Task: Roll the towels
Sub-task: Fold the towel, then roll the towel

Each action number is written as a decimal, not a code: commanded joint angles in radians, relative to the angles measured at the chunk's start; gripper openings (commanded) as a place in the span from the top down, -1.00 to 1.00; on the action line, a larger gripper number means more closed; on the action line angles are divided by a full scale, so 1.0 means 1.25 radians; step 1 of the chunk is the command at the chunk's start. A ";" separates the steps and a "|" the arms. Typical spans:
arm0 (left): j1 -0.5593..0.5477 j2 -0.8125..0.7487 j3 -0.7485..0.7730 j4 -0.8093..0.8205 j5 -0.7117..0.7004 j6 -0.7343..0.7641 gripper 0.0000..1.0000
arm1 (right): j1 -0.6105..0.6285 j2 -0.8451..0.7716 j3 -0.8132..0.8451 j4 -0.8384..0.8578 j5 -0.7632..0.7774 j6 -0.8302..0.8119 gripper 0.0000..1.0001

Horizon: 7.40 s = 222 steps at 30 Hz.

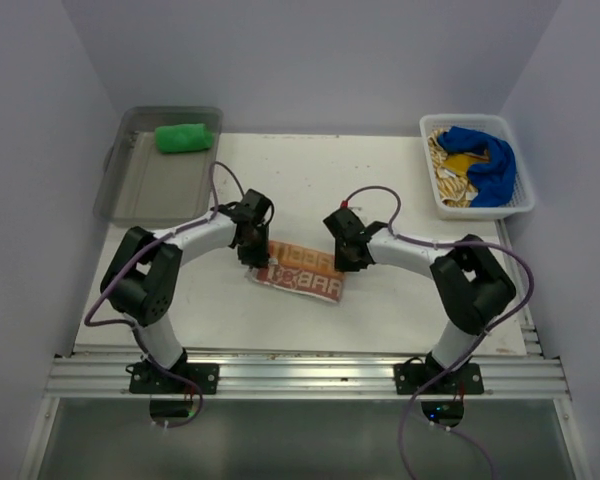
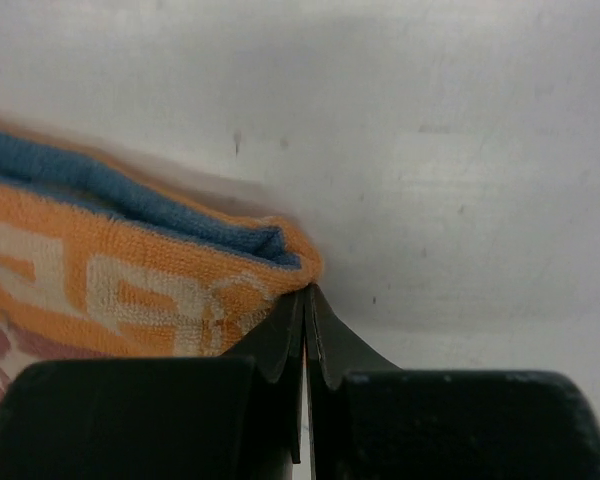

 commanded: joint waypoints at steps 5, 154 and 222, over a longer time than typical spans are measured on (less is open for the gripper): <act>-0.002 0.182 0.239 -0.025 -0.050 0.072 0.41 | 0.157 -0.174 -0.165 -0.049 -0.013 0.182 0.99; -0.003 -0.351 -0.180 0.040 0.226 -0.009 -0.30 | 0.444 -0.136 -0.046 0.017 0.002 -0.166 1.00; 0.000 -0.224 -0.343 0.266 0.485 -0.240 1.00 | 0.619 0.004 -0.056 0.158 0.381 -0.369 0.83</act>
